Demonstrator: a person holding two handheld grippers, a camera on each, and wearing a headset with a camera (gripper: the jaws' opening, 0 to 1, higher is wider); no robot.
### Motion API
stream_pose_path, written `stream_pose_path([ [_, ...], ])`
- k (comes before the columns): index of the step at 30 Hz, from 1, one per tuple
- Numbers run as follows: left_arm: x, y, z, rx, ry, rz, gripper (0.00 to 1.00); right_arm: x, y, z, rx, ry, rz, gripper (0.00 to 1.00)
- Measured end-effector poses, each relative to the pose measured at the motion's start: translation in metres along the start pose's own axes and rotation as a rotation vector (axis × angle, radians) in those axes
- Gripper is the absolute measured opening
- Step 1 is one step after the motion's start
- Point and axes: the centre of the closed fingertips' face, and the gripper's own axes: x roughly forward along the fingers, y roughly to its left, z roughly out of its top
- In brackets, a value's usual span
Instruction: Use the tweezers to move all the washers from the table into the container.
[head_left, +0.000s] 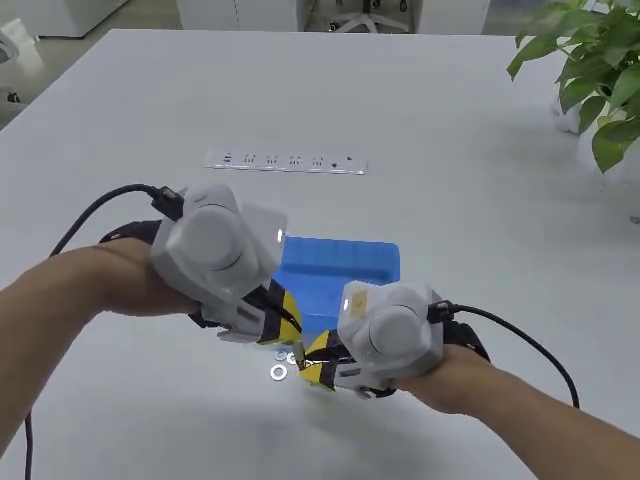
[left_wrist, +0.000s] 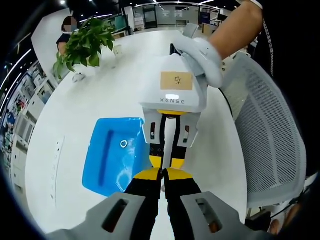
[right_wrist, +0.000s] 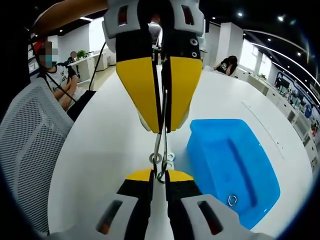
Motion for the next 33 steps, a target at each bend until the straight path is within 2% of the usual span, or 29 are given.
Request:
stream_pose_path([
  [13,0.0012,-0.0019,0.0013,0.01,-0.003,-0.01,0.06,-0.0001,0.0005,-0.0003,-0.008,0.006,-0.001,0.1],
  [20,0.0012,-0.0016,0.0012,0.013,-0.004,-0.012,0.06,-0.0005,-0.0001,0.005,0.006,-0.017,0.004,0.11],
  [33,0.0014,-0.0016,0.0006,0.009,-0.003,-0.013,0.06,0.0009,0.001,0.0058,0.019,-0.017,0.011,0.1],
])
